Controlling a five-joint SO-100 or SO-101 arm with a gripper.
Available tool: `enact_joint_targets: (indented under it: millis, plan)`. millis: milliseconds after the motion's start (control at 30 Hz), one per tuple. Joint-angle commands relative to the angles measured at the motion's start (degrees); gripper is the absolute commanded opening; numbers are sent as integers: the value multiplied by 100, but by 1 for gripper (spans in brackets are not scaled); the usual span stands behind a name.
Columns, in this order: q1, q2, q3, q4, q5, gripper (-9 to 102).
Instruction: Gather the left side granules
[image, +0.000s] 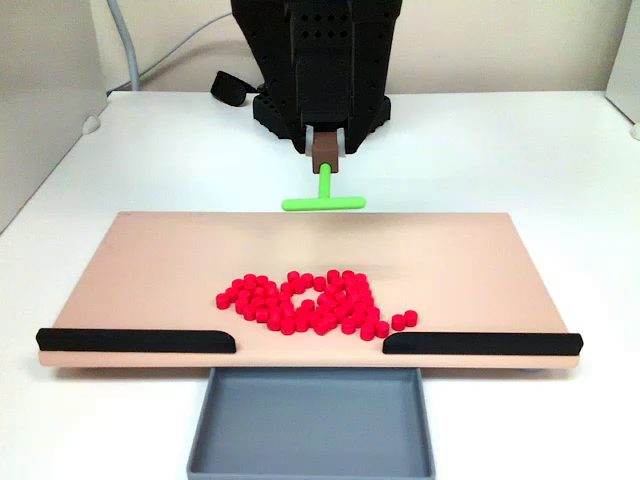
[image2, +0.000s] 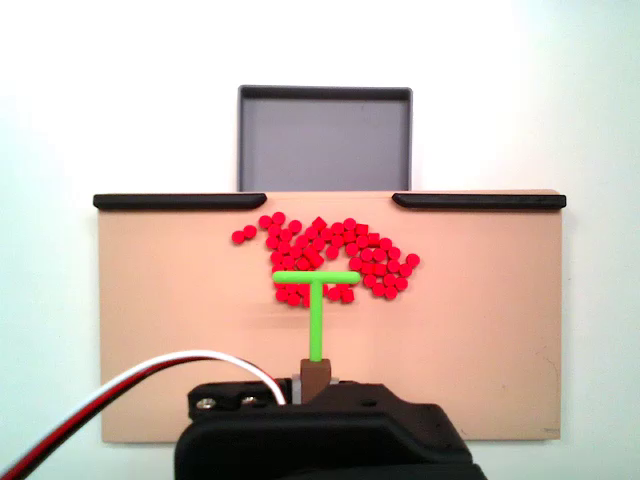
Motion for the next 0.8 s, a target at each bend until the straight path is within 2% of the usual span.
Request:
enact_joint_targets:
  millis: [0,767]
  plan:
    - [62,211,-70,-18,-70,0]
    - [9,26,-70,-53,88,0]
